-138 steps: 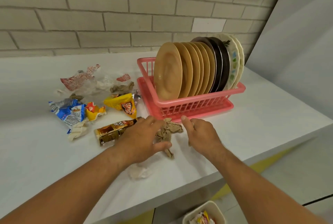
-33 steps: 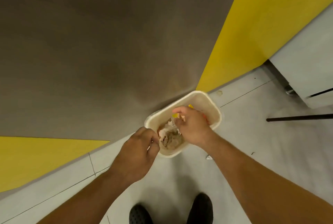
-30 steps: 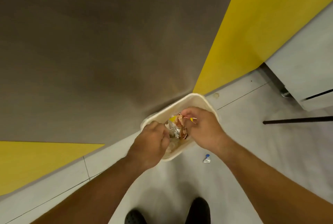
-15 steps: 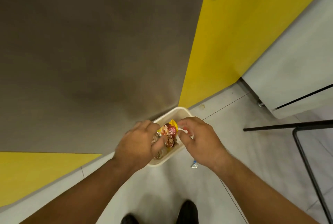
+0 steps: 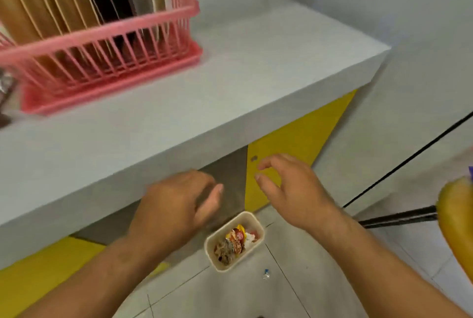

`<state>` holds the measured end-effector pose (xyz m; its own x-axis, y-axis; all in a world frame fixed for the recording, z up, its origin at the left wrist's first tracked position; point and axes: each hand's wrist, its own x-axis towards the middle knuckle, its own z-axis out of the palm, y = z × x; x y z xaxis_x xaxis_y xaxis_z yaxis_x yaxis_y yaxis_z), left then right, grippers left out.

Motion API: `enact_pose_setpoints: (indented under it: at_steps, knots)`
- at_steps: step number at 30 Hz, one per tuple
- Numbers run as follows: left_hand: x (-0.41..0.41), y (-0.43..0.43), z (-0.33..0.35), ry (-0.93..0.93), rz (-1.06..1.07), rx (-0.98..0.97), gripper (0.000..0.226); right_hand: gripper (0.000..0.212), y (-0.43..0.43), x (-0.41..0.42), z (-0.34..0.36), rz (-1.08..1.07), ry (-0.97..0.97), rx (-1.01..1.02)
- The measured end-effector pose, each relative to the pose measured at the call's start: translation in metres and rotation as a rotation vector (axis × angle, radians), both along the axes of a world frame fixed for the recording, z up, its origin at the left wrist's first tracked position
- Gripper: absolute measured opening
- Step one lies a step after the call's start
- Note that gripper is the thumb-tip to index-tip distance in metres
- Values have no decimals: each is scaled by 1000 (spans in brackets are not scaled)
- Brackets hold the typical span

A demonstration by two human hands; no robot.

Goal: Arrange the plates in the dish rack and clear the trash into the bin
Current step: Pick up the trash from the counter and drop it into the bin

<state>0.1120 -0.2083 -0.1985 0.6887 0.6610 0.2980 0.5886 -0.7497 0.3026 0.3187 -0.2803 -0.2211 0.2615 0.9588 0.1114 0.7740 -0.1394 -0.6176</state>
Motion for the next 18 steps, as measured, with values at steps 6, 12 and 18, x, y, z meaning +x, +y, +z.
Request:
enact_pose_setpoints:
  at_steps: [6,12,18]
  knots:
    - [-14,4,94,-70,80,48,33,14,5,-9,102,14,-56,111]
    - [-51,-11,108,-89,121,33,31,13,18,-45,152,102,-88,152]
    - [-115,25,113,-143,215,69,35,19,50,-109,167,182,-98,157]
